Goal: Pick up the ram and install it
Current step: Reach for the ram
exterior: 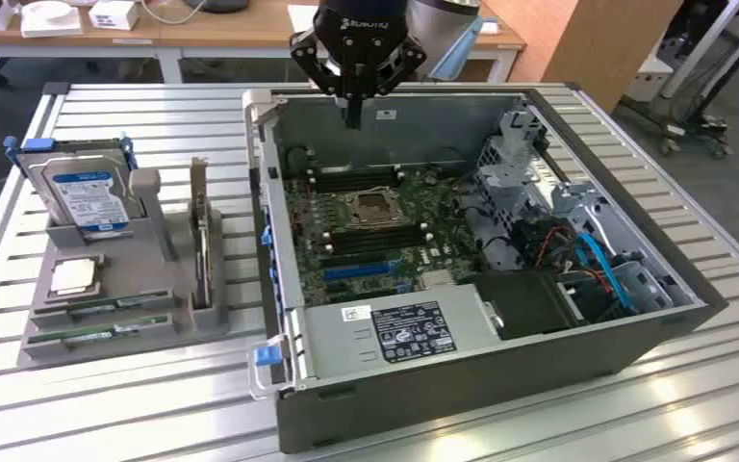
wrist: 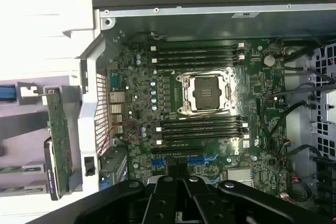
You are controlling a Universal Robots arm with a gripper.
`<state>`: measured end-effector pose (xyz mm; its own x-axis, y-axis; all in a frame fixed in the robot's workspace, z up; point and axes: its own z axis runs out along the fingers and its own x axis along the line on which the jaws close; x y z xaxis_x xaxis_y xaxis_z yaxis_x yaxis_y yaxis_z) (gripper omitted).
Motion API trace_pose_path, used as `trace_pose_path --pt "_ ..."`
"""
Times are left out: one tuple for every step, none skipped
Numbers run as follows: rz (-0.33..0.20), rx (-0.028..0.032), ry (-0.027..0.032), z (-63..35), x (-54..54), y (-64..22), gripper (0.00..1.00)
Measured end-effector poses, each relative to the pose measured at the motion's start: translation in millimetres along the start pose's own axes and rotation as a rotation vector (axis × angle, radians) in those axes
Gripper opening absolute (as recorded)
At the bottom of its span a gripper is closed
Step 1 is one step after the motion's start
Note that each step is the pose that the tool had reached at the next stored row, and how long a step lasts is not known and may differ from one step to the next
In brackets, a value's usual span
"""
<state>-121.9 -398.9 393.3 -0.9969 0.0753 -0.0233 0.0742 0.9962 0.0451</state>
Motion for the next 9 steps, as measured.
trace_pose_path --pt "0.000 0.0000 0.0000 0.0 0.0 0.0 0.10" --pt "0.000 0.0000 0.0000 0.0 0.0 0.0 0.10" --pt "0.000 0.0000 0.0000 0.0 0.0 0.0 0.10" --pt "0.000 0.0000 0.0000 0.0 0.0 0.0 0.10" --pt "0.000 0.0000 0.0000 0.0 0.0 0.0 0.10" --pt "0.000 0.0000 -0.0001 0.0 0.0 0.0 0.10" --pt "0.000 0.0000 0.0000 0.0 0.2 0.0 0.10" --pt "0.000 0.0001 0.0000 0.0 0.3 0.0 0.10" --pt "0.000 0.0001 0.0000 0.0 0.7 0.0 0.10"
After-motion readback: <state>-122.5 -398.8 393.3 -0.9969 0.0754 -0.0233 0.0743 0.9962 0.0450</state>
